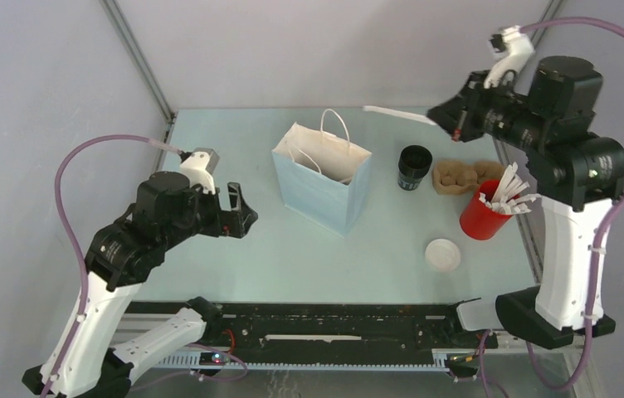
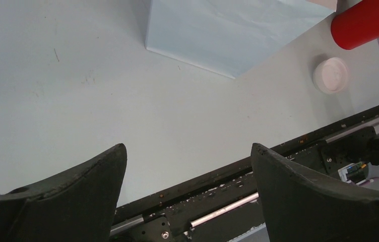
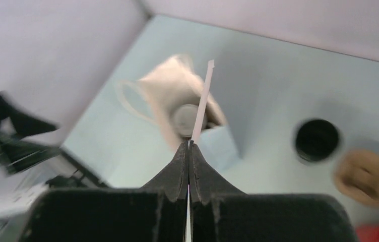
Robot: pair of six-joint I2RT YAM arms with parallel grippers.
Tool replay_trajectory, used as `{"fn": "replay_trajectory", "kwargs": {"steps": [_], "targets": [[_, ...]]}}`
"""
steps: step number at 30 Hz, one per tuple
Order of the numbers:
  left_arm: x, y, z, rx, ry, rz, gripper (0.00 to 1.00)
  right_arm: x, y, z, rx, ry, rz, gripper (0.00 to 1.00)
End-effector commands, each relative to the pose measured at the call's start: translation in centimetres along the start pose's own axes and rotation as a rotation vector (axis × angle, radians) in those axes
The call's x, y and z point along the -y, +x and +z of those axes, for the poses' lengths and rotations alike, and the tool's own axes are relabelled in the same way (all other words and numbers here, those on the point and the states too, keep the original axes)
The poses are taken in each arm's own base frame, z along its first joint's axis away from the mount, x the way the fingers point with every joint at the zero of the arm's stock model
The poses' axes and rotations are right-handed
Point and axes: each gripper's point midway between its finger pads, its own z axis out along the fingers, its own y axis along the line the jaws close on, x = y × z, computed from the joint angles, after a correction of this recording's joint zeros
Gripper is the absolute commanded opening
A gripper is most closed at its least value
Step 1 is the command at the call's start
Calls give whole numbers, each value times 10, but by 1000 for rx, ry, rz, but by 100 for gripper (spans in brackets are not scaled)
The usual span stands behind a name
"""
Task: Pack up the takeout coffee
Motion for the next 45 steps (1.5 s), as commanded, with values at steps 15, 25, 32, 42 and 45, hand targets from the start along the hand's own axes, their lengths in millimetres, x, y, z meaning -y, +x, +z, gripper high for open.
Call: {"fn": "replay_trajectory", "kwargs": {"steps": [15,25,32,42,45], "targets": [[4,-10,-27,81,17,-133,95,-96,68,85,-329,-310,-145,0],[3,-9,-27,71,13,-121,95,-94,101,113,-431,-244,-232,0],[3,-7,-25,60,12,-112,95,-94,138,134,-553,-300,-262,0],[1,-7,-25,52,0,-93,95,-92,175,172,-669,-301,-247,0],[0,-6,-25,50,-3,-91,95,-94,173,183,-656,-268,-238,26]]}}
